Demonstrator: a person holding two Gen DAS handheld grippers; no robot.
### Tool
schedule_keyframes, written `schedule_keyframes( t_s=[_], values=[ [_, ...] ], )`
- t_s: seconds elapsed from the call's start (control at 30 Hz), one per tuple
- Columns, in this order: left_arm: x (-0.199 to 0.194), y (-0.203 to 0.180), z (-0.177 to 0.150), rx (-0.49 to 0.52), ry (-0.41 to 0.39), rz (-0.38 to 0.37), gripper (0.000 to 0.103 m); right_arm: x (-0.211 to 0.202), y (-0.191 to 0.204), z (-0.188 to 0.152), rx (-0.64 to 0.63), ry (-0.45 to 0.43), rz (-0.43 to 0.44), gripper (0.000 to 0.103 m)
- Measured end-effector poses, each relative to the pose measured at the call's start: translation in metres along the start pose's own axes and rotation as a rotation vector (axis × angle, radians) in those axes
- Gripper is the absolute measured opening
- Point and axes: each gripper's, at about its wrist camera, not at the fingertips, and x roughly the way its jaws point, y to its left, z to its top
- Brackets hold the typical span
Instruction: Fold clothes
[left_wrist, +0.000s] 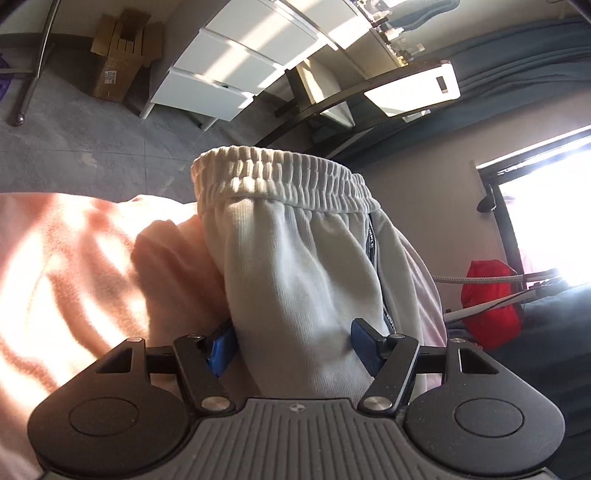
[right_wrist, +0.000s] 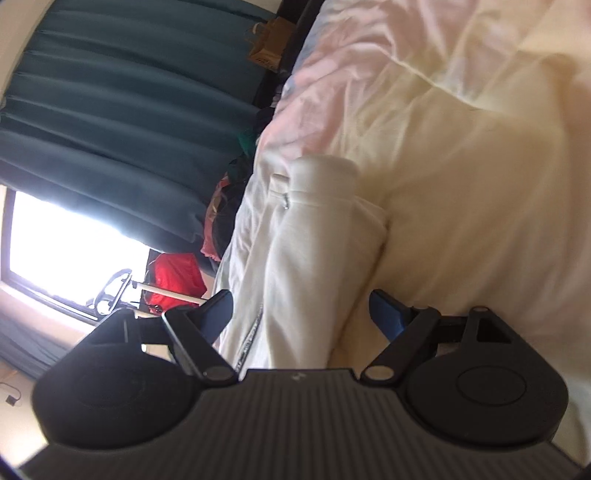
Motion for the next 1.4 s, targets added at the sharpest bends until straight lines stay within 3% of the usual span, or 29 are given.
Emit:
schedule_keyframes(
  t_s=[0.13, 0.17, 0.2, 0.3, 0.5, 0.77, 0.9, 1.03, 1.13, 1.33, 1.37, 1.4],
  values=[
    [0.022, -0.021, 0.002, 0.011, -0.077, 0.093, 0.047, 0.034, 0.016, 0.002, -0.045, -0.035, -0.174, 0.065],
    [0.024, -0.026, 0.001, 0.007, -0.09, 0.121, 0.037, 0.038, 0.02, 0.003, -0.046, -0.056, -0.198, 0.054],
    [0.024, -0.033, 0.0, 0.014, -0.106, 0.145, 0.026, 0.041, 0.023, 0.004, -0.046, -0.071, -0.213, 0.03],
    [0.019, -0.059, 0.002, 0.076, -0.149, 0.164, 0.015, 0.04, 0.031, 0.006, -0.06, -0.083, -0.222, 0.018],
    [-0.022, -0.076, 0.017, 0.038, -0.154, 0.111, 0.012, 0.006, 0.045, 0.009, -0.041, -0.123, -0.15, 0.015],
    [-0.116, -0.04, 0.036, 0.051, -0.072, 0.075, 0.012, -0.078, 0.031, -0.004, 0.058, -0.155, -0.179, 0.014],
    [-0.154, 0.007, 0.048, 0.0, 0.036, 0.046, 0.012, -0.122, -0.002, -0.015, 0.161, -0.156, -0.207, 0.014],
    [-0.193, 0.053, 0.047, 0.056, 0.08, 0.008, 0.012, -0.144, -0.007, -0.018, 0.029, -0.144, -0.288, 0.014],
    [-0.196, 0.092, 0.034, 0.088, 0.128, 0.018, 0.014, -0.152, -0.017, -0.018, -0.025, -0.139, -0.287, 0.015],
    [-0.189, 0.15, 0.028, 0.078, 0.212, 0.016, 0.029, -0.148, -0.043, -0.015, 0.048, -0.108, -0.27, 0.015],
    [-0.192, 0.154, 0.027, 0.085, 0.209, 0.016, 0.04, -0.149, -0.042, -0.016, 0.046, -0.109, -0.267, 0.015],
    [-0.194, 0.155, 0.026, 0.102, 0.211, 0.035, 0.058, -0.151, -0.042, -0.016, 0.044, -0.109, -0.263, 0.015]
  ],
)
